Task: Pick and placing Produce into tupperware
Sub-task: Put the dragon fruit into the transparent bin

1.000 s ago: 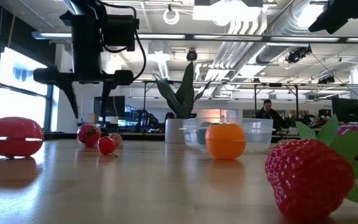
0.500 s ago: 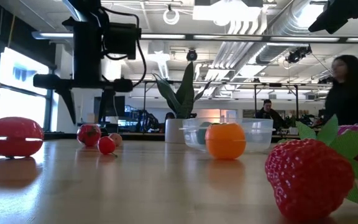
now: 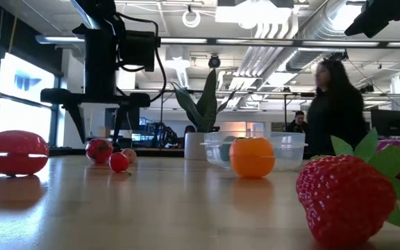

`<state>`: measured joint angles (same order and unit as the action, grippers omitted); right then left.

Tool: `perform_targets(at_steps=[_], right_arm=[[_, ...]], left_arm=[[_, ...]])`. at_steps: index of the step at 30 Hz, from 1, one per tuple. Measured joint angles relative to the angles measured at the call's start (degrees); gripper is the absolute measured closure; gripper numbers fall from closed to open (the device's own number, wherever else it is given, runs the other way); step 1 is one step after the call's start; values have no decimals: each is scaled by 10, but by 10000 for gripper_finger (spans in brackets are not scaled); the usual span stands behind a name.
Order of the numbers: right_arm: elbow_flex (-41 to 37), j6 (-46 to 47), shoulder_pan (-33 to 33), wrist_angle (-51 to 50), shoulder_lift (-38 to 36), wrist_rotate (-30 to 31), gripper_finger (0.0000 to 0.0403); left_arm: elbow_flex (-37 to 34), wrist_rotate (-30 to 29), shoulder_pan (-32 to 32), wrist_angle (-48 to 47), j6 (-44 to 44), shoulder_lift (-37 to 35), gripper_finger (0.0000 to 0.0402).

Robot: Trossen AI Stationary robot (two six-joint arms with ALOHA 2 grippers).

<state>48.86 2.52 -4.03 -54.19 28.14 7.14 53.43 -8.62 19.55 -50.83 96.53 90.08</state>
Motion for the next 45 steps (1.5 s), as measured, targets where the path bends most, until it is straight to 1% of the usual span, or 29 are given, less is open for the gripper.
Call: perform_targets(at_steps=[5, 9, 13, 19, 26, 29, 38, 45], right_arm=[[0, 0, 0, 0, 0, 0, 403], [0, 0, 0, 0, 0, 0, 403], [0, 0, 0, 0, 0, 0, 403], [0, 0, 0, 0, 0, 0, 403], [0, 0, 0, 0, 0, 0, 403], [0, 0, 0, 0, 0, 0, 403], [0, 0, 0, 0, 0, 0, 403], [0, 0, 0, 0, 0, 0, 403]], left_arm=[[0, -7, 0, -7, -5, 6, 84], [0, -12, 0, -7, -5, 12, 60], [-3, -15, 0, -1, -4, 19, 56], [-30, -13, 0, 41, -1, 23, 55], [-48, -11, 0, 63, 0, 22, 56], [-52, -11, 0, 71, 4, 22, 67], [-60, 1, -1, 84, 20, 22, 139], [-60, 2, -1, 84, 29, 22, 180]])
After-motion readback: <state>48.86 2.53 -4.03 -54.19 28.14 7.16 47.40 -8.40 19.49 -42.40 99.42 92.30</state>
